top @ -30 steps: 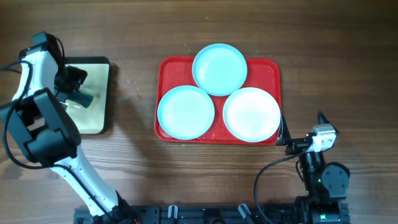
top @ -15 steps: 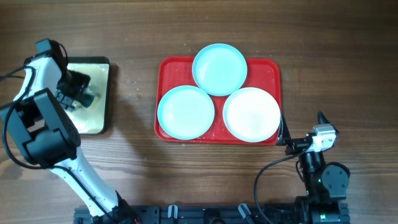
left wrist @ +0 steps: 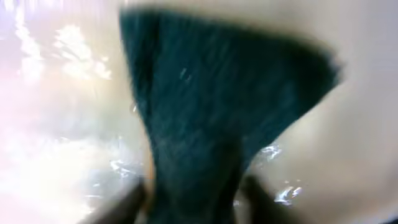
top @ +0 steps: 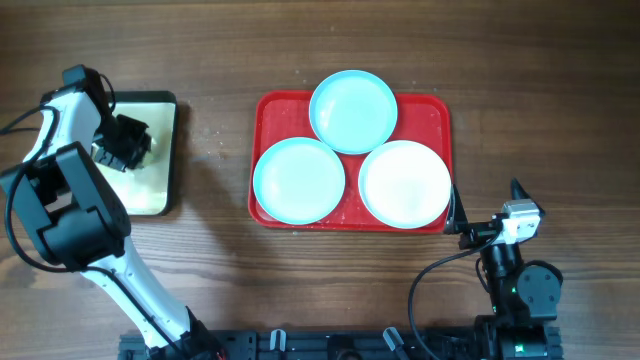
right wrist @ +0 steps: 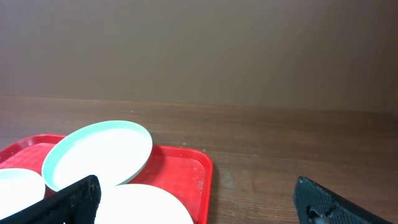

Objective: Clean dirty plates on tray and stack at the side
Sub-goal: 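Grasp the green sponge with the left gripper and dip it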

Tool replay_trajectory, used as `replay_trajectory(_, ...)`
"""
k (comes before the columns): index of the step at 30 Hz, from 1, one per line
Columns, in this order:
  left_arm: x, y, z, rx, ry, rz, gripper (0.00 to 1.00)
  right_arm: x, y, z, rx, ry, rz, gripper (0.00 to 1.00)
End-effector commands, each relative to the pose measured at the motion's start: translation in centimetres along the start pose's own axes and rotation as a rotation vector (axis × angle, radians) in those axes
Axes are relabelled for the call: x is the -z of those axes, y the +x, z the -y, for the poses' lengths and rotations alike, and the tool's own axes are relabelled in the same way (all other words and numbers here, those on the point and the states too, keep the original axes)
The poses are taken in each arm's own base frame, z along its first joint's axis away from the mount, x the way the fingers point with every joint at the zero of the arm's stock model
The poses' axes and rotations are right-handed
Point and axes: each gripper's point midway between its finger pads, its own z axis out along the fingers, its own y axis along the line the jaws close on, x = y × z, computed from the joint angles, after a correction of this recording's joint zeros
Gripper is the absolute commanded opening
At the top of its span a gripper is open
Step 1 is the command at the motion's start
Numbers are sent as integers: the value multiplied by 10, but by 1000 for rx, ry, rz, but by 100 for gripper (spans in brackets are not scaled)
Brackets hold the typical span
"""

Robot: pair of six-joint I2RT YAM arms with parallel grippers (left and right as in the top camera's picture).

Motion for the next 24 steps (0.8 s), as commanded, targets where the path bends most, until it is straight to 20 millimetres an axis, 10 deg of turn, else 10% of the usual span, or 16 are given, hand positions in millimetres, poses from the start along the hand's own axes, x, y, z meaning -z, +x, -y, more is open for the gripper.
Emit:
replay_trajectory(1, -20, -10, -19, -1, -99, 60, 100, 0, -2, 1, 12, 10, 9, 100)
replay_trajectory(7, -19, -25, -18, 1, -108, 130, 98, 0, -2, 1, 12, 10, 9, 100)
replay_trajectory(10, -19, -27, -15, 1, -96, 139, 40, 0, -2, 1, 12, 10, 9, 100)
replay_trajectory(14, -19, -24, -17, 0, -105, 126, 5, 0, -2, 1, 13, 10, 9, 100)
replay_trajectory(16, -15, -24, -18, 1, -108, 123, 4, 0, -2, 1, 12, 10, 9, 100)
replay_trajectory(24, 114, -31, -3, 7, 18, 249, 4, 0, -2, 1, 12, 10, 9, 100)
